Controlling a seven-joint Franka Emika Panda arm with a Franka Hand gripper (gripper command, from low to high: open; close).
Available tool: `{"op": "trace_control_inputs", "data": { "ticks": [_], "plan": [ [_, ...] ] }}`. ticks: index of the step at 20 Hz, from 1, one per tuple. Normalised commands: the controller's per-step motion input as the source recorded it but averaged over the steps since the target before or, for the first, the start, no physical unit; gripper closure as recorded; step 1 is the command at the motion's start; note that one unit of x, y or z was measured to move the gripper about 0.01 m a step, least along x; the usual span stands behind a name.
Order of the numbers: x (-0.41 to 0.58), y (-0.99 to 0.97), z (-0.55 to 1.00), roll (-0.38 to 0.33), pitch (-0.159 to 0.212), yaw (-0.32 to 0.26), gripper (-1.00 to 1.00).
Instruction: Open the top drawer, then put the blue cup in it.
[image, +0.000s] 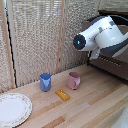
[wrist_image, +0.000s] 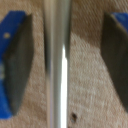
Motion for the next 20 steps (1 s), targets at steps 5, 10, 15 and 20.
{"op": "trace_control_inputs", "data": {
  "ticks": [5, 10, 15, 20],
  "plan": [
    [0.000, 0.31, 0.25, 0.307, 0.000, -0.001, -1.00],
    [0.089, 0.50, 0.04, 0.362, -0.002, -0.040, -1.00],
    [0.157, 0.49, 0.02, 0.366, 0.000, -0.095, -1.00],
    [0.283, 0.35, 0.19, 0.274, 0.067, -0.164, -1.00]
  ]
}}
